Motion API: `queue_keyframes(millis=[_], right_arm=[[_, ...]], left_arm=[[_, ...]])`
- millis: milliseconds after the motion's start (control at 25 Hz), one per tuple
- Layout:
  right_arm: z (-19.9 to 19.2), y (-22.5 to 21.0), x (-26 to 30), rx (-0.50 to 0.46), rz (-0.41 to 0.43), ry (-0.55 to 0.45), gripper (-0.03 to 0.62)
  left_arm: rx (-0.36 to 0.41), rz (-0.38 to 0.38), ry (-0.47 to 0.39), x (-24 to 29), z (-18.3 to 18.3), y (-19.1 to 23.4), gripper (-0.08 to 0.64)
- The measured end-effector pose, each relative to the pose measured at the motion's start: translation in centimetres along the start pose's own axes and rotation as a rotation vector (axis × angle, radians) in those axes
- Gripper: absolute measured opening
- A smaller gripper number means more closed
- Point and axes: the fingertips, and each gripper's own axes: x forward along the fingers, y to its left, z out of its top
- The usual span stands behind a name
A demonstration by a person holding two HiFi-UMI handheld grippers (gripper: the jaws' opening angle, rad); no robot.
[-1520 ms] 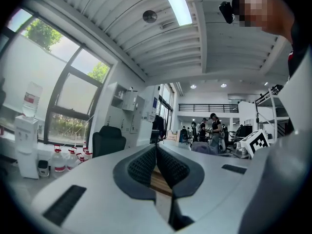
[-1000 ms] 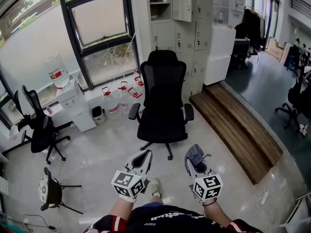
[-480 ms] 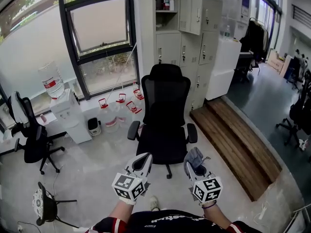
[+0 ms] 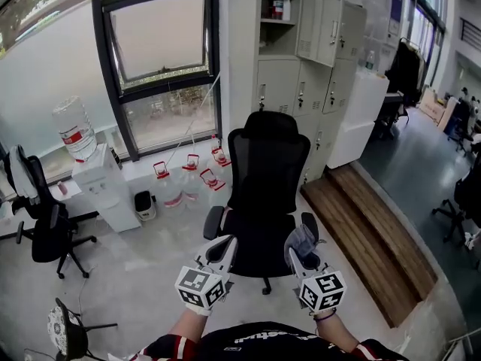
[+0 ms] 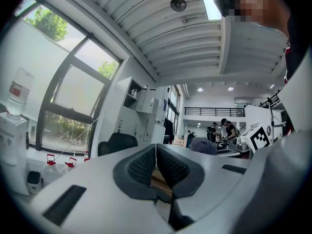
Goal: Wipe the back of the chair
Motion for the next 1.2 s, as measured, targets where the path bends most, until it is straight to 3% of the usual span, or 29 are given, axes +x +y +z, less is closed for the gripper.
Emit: queue_keyframes(millis=[400,640,1200], right_arm=[[-1.3,-5.1,6.9,0.019,-0.056,0.062,0.072],[-1.6,-8.8,12.5,0.040,-0.042,0.065,0.072],[2.5,-22.2,28.0,0.059,0.020,0.028,0.073]], left_arm=[[-0.039,-0.022,0.027,7.0,-1.5,6.0,0.026],[-0.038,-0.005,0.058,11.7,-2.7,9.7,0.026],[0.008,0.012,0.093,30.2,-1.0,16.7,0.026]])
